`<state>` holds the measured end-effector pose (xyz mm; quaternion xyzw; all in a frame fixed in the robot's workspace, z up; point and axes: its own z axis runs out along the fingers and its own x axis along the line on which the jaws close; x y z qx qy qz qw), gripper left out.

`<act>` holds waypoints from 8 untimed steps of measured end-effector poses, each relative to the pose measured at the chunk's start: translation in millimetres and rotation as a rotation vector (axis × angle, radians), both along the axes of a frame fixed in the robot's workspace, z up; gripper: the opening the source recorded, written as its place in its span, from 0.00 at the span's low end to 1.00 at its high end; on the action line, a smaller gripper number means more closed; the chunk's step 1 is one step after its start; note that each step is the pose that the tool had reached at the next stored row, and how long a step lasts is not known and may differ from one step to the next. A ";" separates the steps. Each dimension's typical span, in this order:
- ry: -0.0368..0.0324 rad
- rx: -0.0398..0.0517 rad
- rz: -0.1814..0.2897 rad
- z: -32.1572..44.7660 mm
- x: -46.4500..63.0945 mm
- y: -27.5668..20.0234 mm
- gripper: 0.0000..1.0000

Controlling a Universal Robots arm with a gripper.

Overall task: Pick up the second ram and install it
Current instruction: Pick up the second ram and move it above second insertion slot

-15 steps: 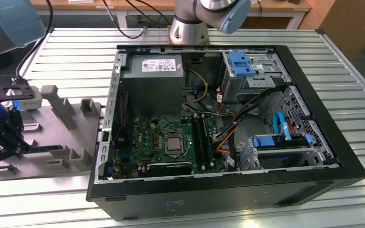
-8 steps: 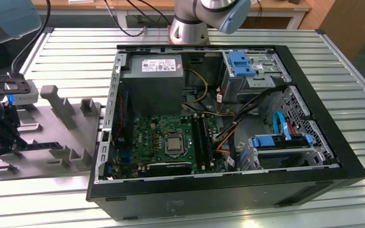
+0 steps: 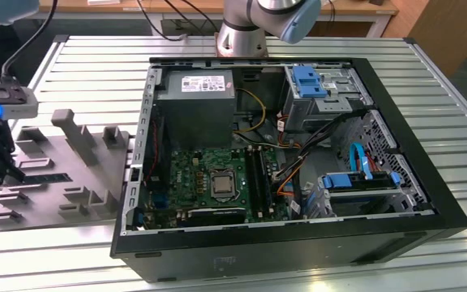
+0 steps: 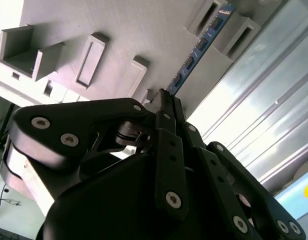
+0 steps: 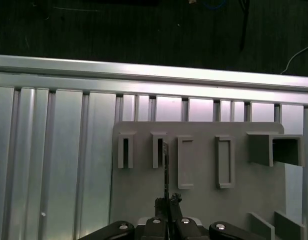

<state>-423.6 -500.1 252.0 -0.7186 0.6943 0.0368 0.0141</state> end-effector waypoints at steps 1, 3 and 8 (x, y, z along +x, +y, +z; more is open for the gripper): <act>0.0000 0.0000 0.000 4.3 0.0 0.0 0.13; 0.0000 0.0000 0.000 12.9 0.0 0.0 0.13; -0.0001 0.0001 0.000 35.6 0.0 0.0 0.13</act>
